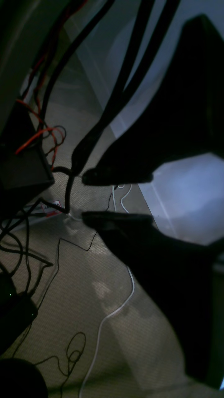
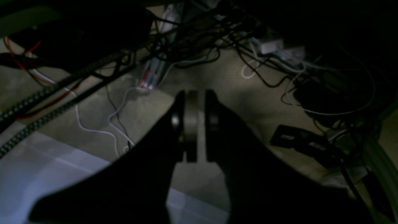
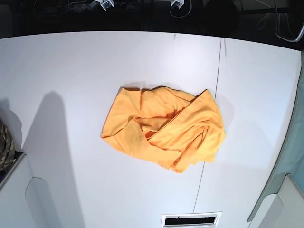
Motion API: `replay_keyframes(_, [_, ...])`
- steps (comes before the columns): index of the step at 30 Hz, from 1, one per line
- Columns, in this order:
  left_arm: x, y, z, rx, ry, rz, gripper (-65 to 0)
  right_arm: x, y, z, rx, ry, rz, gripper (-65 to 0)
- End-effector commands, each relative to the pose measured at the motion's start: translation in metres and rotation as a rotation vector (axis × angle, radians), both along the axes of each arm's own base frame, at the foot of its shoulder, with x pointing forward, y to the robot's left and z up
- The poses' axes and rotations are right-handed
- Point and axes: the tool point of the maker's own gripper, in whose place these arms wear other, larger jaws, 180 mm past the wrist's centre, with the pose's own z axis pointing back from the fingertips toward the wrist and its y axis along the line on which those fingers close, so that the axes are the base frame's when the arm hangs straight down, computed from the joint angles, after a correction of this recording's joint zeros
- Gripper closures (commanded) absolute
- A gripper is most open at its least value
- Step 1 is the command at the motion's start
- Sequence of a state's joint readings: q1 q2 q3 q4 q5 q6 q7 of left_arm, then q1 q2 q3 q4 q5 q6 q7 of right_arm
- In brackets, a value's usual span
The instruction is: Layout the t-shirt on the table in an organized manner, then fold the t-shirt properly
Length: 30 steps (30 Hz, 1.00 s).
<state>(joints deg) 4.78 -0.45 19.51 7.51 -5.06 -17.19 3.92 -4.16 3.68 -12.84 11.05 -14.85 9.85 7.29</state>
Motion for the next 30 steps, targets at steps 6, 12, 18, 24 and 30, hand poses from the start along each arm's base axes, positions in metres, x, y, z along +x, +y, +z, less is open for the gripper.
replay_keyframes(6, [0.002, -0.007, 0.001, -0.026, -0.025, 0.011, -18.0, 0.0, 0.0, 0.0, 0.009, -0.007, -0.003, -3.4])
replay_keyframes(12, [-0.004, -0.007, 0.001, -0.026, -0.017, 0.012, -18.0, 0.002, 0.0, 0.001, 0.01, -0.011, -0.003, -3.4])
replay_keyframes(18, [-0.019, -0.008, 0.004, -0.031, -0.011, 0.024, -18.0, -0.006, -0.005, 0.001, 0.004, -0.004, -0.001, -3.4])
replay_keyframes(24, [-0.023, 0.013, 0.01, -0.012, -0.088, 0.144, -18.0, -0.026, -0.018, 0.009, 0.0, -0.03, 0.011, -3.4])
replay_keyframes(30, [-0.007, 0.017, 0.038, -0.11, -0.238, 0.275, -18.0, -0.033, -0.03, 0.028, 0.015, -0.11, -0.001, -3.4])
